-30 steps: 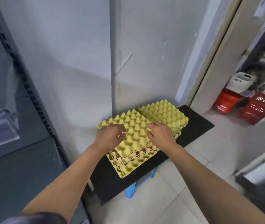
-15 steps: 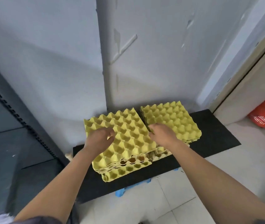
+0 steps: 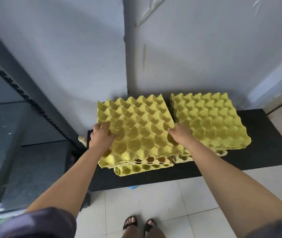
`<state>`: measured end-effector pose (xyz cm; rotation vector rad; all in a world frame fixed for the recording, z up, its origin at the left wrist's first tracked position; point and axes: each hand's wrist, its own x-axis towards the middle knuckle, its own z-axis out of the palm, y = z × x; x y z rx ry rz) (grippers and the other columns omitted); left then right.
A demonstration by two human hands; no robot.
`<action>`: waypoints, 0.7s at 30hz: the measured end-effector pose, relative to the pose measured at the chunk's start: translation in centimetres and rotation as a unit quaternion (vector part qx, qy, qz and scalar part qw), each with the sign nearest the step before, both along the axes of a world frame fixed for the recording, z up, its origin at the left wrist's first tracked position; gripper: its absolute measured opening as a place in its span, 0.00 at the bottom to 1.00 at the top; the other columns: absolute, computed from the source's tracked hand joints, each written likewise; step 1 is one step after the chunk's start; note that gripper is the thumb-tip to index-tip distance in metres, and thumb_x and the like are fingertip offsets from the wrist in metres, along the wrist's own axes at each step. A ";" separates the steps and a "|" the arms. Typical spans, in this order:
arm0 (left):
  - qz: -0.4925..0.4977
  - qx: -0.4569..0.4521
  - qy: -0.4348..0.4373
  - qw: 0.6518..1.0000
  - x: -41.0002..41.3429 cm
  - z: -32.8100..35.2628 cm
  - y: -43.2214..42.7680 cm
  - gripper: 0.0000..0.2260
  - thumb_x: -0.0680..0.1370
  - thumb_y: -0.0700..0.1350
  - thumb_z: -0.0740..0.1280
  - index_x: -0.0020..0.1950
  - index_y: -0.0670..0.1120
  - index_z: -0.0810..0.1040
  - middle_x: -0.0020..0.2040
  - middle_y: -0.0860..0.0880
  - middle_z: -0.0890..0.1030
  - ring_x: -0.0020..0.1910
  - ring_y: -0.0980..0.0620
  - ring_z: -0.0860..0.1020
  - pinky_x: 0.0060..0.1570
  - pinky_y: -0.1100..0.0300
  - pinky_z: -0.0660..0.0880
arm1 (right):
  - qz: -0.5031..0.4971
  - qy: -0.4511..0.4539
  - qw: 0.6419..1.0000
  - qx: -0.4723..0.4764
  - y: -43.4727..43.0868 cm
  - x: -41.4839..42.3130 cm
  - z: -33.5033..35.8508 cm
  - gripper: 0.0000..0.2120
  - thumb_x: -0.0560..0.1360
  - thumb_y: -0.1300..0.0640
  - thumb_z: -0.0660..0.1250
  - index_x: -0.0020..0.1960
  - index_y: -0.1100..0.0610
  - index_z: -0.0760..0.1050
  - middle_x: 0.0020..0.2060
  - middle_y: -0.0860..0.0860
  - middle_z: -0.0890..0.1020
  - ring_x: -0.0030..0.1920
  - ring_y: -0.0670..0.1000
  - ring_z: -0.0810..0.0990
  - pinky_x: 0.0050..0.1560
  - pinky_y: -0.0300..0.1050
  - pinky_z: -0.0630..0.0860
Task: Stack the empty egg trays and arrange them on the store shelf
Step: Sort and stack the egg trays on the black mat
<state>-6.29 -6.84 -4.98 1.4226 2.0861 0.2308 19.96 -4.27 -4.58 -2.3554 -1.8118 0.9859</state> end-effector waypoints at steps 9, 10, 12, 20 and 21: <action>0.135 0.013 -0.108 0.985 -0.3 -0.3 1.2 0.27 0.74 0.41 0.67 0.70 0.41 0.60 0.51 0.42 0.75 0.36 0.51 0.69 0.31 0.59 0.65 | -0.142 0.096 0.985 0.010 1.9 -0.2 -1.3 0.13 0.78 0.66 0.58 0.61 0.66 0.72 0.52 0.58 0.77 0.54 0.58 0.76 0.47 0.46 0.72; 0.136 0.016 -0.107 0.985 -0.4 -0.2 1.4 0.26 0.74 0.41 0.68 0.68 0.41 0.62 0.52 0.42 0.76 0.39 0.49 0.71 0.35 0.58 0.67 | -0.150 0.108 0.983 0.014 1.9 -0.2 -1.1 0.14 0.77 0.67 0.57 0.62 0.66 0.71 0.55 0.60 0.77 0.56 0.59 0.76 0.49 0.47 0.73; 0.141 0.028 -0.115 0.983 -0.4 0.1 1.6 0.22 0.73 0.41 0.69 0.64 0.40 0.65 0.53 0.40 0.77 0.44 0.44 0.72 0.41 0.54 0.69 | -0.165 0.127 0.978 0.022 1.7 -0.2 -0.7 0.16 0.77 0.68 0.57 0.64 0.66 0.70 0.58 0.60 0.76 0.57 0.59 0.76 0.54 0.50 0.74; 0.141 0.064 -0.158 0.975 -0.1 3.4 1.9 0.29 0.71 0.43 0.72 0.68 0.45 0.62 0.59 0.43 0.75 0.53 0.41 0.76 0.47 0.51 0.73 | -0.209 0.216 0.951 0.068 1.0 -0.6 2.6 0.20 0.79 0.60 0.61 0.69 0.59 0.63 0.63 0.56 0.74 0.57 0.55 0.74 0.54 0.46 0.70; 0.138 0.062 -0.154 0.976 -0.3 4.0 1.9 0.31 0.70 0.45 0.72 0.68 0.46 0.61 0.60 0.42 0.75 0.55 0.39 0.76 0.51 0.48 0.74 | -0.202 0.213 0.953 0.075 0.8 -0.7 3.6 0.21 0.79 0.58 0.61 0.70 0.59 0.62 0.65 0.57 0.73 0.60 0.56 0.73 0.57 0.48 0.70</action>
